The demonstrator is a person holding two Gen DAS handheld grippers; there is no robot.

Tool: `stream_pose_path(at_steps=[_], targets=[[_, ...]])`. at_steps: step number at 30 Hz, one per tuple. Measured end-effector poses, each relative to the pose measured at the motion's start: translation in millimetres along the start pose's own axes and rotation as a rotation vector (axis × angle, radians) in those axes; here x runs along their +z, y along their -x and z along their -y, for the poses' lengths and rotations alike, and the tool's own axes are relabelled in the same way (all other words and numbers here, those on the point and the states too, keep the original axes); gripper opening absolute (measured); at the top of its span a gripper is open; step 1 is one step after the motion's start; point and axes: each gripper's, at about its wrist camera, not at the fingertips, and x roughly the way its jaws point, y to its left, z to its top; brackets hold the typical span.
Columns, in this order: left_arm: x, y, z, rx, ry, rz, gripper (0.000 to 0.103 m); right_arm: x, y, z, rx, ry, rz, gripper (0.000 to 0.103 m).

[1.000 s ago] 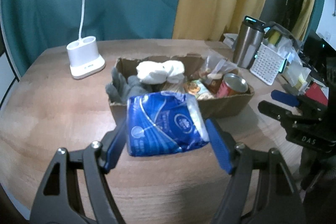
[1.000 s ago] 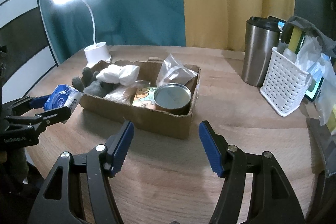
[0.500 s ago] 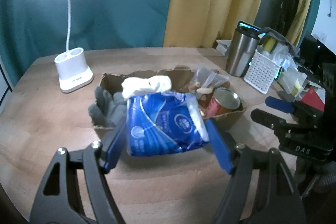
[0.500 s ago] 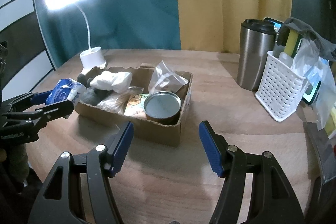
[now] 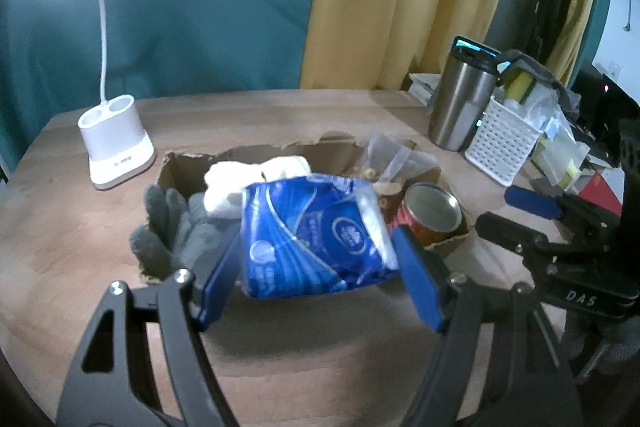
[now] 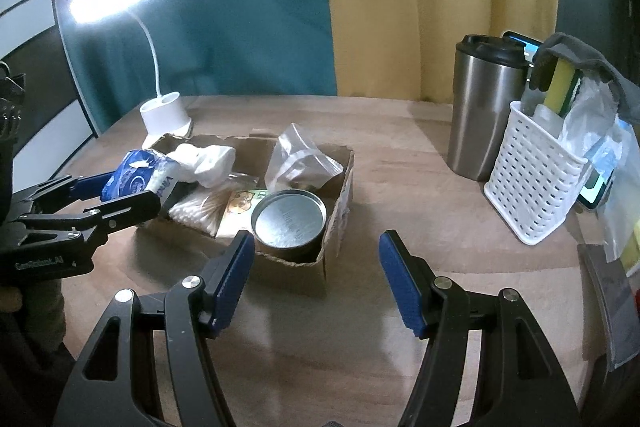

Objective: Organize objects
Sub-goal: 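Lift the blue pack with the left gripper and carry it over the box, then lower the blue pack into the box and open the left gripper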

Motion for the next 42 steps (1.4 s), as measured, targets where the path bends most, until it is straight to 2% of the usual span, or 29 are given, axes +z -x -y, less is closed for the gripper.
stream_pose_path(at_steps=[32,40,42], targets=[[6,-62,20,-0.028,-0.011,-0.125,0.076,8,-28,26,-0.012,-0.035,-0.034,0.068],[5,-62,17,-0.033,-0.007,-0.121,0.086,8,-30,25,-0.012,-0.034,-0.036,0.068],[4,-58,17,-0.038,-0.007,-0.110,0.093,9,-30,24,-0.013,-0.032,-0.034,0.068]])
